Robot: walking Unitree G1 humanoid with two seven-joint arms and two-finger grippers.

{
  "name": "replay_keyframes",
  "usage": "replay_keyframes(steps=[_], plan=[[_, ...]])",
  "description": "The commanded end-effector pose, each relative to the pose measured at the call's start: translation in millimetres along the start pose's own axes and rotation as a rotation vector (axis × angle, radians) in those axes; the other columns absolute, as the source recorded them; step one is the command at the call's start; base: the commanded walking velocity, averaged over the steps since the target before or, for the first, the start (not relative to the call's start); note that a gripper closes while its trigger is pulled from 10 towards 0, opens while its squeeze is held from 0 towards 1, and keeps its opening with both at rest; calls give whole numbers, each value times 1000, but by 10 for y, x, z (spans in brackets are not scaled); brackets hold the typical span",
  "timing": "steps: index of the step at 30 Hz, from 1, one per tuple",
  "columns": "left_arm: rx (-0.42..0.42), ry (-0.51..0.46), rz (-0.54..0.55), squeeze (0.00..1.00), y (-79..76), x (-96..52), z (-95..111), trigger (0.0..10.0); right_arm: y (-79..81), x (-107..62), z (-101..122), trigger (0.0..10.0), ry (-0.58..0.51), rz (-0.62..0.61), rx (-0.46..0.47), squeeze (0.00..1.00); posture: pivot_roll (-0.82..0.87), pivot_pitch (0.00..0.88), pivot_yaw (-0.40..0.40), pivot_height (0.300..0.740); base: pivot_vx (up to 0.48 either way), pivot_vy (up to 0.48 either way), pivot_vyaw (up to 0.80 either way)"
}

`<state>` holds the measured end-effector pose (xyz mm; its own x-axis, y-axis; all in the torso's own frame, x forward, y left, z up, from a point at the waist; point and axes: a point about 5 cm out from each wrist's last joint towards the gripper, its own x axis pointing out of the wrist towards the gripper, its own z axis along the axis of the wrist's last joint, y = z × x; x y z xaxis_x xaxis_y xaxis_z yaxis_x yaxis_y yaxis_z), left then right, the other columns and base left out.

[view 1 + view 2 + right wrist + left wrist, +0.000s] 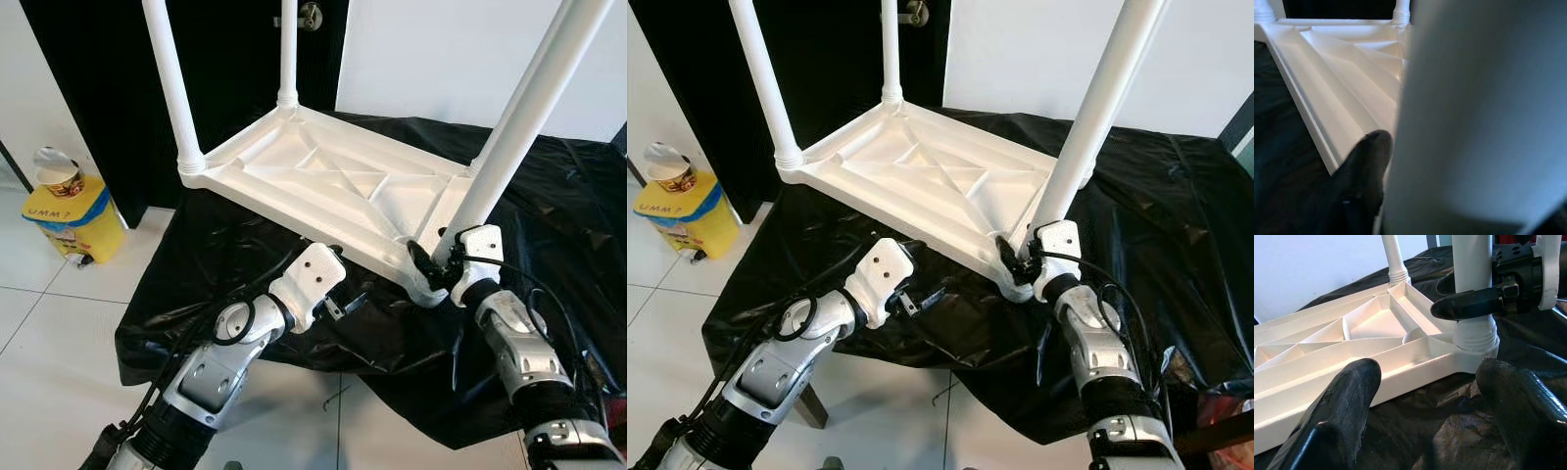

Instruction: Building children table

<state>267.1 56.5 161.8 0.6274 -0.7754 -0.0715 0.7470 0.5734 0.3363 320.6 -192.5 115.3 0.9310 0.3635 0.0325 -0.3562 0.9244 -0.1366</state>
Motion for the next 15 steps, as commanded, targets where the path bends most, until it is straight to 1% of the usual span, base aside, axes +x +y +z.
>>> replay_keyframes(steps=[1, 7, 8, 9, 11, 14, 15], plan=[[4, 16, -21, 0, -20, -16, -17, 10000, 104, 12, -69, 0, 25, 55, 7, 0, 156, 17, -116, 740, 0, 0, 0], [7, 16, -26, 0, -13, -4, -12, 10000, 112, -18, -110, 0, 33, 50, 20, 0, 149, 19, -108, 740, 0, 0, 0], [8, 15, -29, 0, -6, 1, -6, 10000, 108, -26, -125, 10000, 37, 29, 27, 0, 144, 21, -102, 740, 0, 0, 0], [8, 15, -29, 0, -6, 1, -6, 10000, 108, -26, -125, 10000, 37, 29, 27, 0, 144, 21, -102, 740, 0, 0, 0], [9, 13, -33, 0, -6, 8, -1, 10000, 102, -35, -152, 10000, 49, -29, 30, 0, 142, 23, -96, 740, 0, 0, 0], [9, 12, -34, 0, -6, 10, 1, 10000, 101, -38, -162, 10000, 52, -51, 29, 0, 141, 24, -96, 740, 0, 0, 0], [9, 12, -35, 0, -4, 12, 4, 10000, 104, -37, -174, 10000, 59, -83, 34, 0, 141, 24, -96, 740, 0, 0, 0]])
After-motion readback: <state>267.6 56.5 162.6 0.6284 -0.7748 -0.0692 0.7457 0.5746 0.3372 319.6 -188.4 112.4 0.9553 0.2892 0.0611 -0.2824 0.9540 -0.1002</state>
